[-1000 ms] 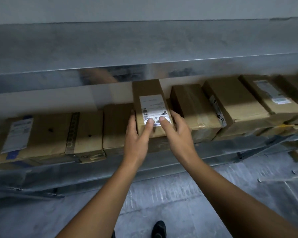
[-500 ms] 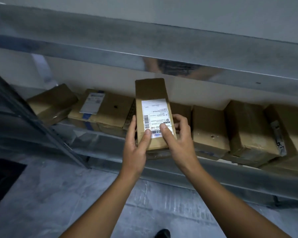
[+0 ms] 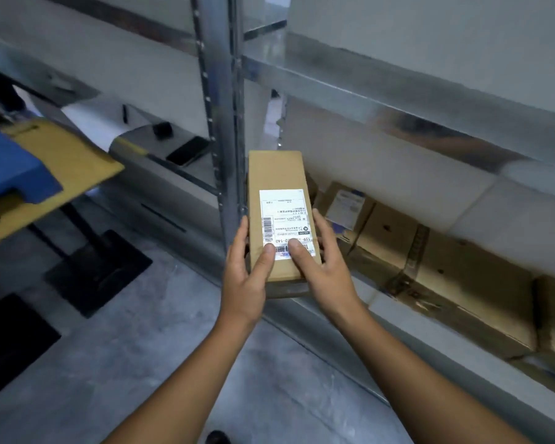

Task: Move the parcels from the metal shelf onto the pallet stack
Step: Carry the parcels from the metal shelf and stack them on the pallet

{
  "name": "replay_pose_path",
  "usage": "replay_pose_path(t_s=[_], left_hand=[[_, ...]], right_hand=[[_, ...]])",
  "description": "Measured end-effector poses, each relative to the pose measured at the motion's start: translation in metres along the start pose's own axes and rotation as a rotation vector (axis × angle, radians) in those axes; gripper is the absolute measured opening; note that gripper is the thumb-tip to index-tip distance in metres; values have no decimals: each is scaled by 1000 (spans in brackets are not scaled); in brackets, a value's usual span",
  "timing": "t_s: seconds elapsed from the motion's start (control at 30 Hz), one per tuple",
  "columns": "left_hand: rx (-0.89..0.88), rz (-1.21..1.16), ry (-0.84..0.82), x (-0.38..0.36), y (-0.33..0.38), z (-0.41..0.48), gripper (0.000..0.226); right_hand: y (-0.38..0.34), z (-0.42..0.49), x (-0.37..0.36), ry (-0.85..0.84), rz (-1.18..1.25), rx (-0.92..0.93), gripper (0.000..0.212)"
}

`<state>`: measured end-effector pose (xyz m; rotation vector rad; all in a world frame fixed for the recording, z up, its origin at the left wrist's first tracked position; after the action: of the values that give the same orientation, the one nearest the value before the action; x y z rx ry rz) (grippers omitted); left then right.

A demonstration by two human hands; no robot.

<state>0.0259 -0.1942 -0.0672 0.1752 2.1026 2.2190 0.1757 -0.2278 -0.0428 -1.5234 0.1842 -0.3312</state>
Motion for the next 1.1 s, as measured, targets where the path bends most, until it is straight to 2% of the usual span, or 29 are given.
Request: replay_pose_path(t_s=[0.2, 0.33, 0.47, 0.6, 0.77, 0.93, 1.1], left_hand=[[30, -1, 183, 121, -3, 17, 81], [14, 22, 295, 189, 1, 27, 69], [45, 54, 390, 241, -7, 41, 75], [67, 97, 501, 289, -16, 66, 76], [81, 201, 620, 352, -15, 111, 75], [64, 230, 693, 409, -1, 162, 76], [84, 242, 790, 450, 1, 197, 84]], right_hand=[[-9, 25, -128, -178, 48, 12, 75], [-13, 38, -203, -281, 59, 36, 67], [-9, 56, -264, -403, 47, 6, 78], [-7, 85, -325, -508, 70, 7, 77], [-12, 129, -406, -623, 160, 11, 58], [-20, 178, -480, -701, 166, -19, 79], [-31, 218, -540, -805, 173, -19, 79]])
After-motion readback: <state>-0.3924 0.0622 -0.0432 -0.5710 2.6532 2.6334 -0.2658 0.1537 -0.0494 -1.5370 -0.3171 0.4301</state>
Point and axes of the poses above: each hand's wrist, its own z-axis towards the middle knuckle, its own x-axis out of the back of the hand, y = z × x, the point moved 5 cm from there along z, towards the middle knuckle, and after that the axes turned 9 degrees about z, right-handed, at the moved point
